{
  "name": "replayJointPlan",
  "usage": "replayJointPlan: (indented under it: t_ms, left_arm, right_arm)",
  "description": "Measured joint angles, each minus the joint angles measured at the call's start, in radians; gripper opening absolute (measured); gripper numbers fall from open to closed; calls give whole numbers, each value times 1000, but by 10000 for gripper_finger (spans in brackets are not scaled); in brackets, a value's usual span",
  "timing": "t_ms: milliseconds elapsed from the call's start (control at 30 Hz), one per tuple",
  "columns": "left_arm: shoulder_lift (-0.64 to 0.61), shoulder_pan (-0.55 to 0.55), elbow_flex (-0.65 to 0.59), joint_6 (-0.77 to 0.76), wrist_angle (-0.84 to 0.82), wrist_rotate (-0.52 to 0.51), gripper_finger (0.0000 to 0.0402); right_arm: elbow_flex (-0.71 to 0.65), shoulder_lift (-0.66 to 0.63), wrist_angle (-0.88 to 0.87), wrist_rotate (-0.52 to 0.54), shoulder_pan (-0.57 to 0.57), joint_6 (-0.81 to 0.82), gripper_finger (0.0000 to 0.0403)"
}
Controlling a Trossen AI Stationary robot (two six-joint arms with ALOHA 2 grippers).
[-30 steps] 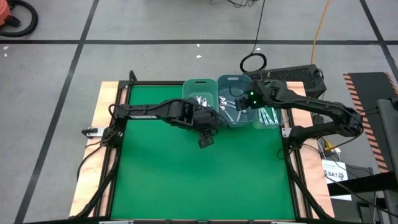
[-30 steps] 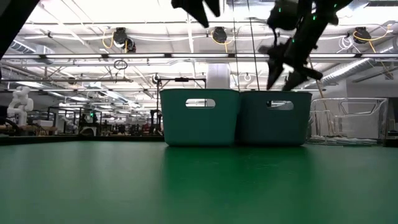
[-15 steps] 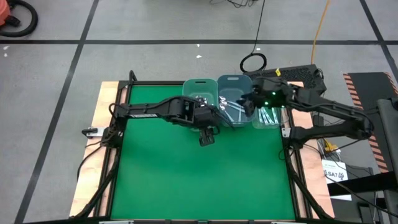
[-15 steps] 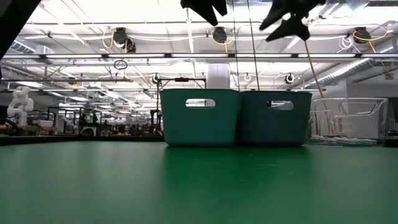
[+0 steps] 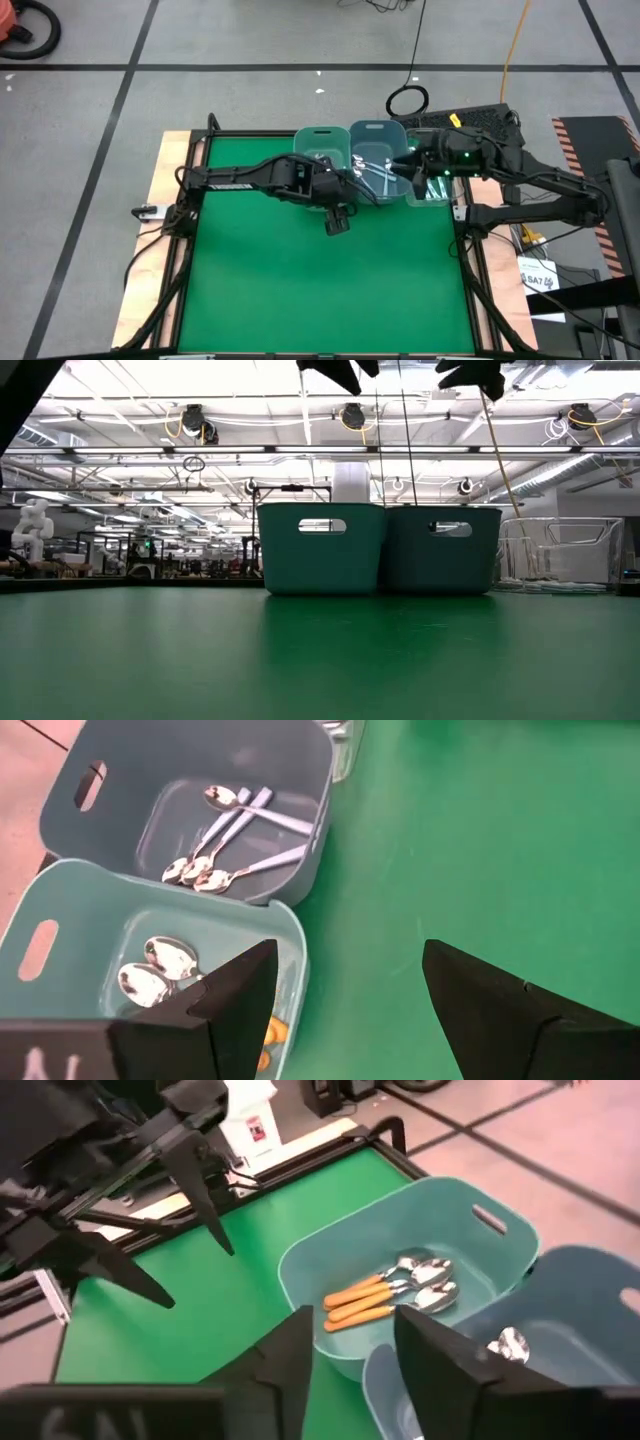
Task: Sort silverware by color (type)
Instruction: Return to Home Position
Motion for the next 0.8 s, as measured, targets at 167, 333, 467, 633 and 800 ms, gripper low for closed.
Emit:
replayJointPlan:
  t_ms: [167, 333, 467, 633, 800]
  left_arm:
    - [-14, 5, -2, -3, 37, 14, 215]
    - [-47, -7, 0, -28, 37, 53, 107]
    - [-77, -24, -2, -19, 16, 69, 22]
    - [-135, -44, 1, 3, -28, 67, 6]
    - [-181, -68, -1, 11, -235, 33, 4]
  right_arm:
    - [0, -27, -4, -42, 0, -97, 66]
    - [0, -53, -14, -100, 19, -183, 8]
    - [-13, -79, -6, -101, 51, -235, 2]
    - [-42, -132, -6, -101, 84, -289, 1]
    - [-82, -206, 8, -101, 114, -332, 1]
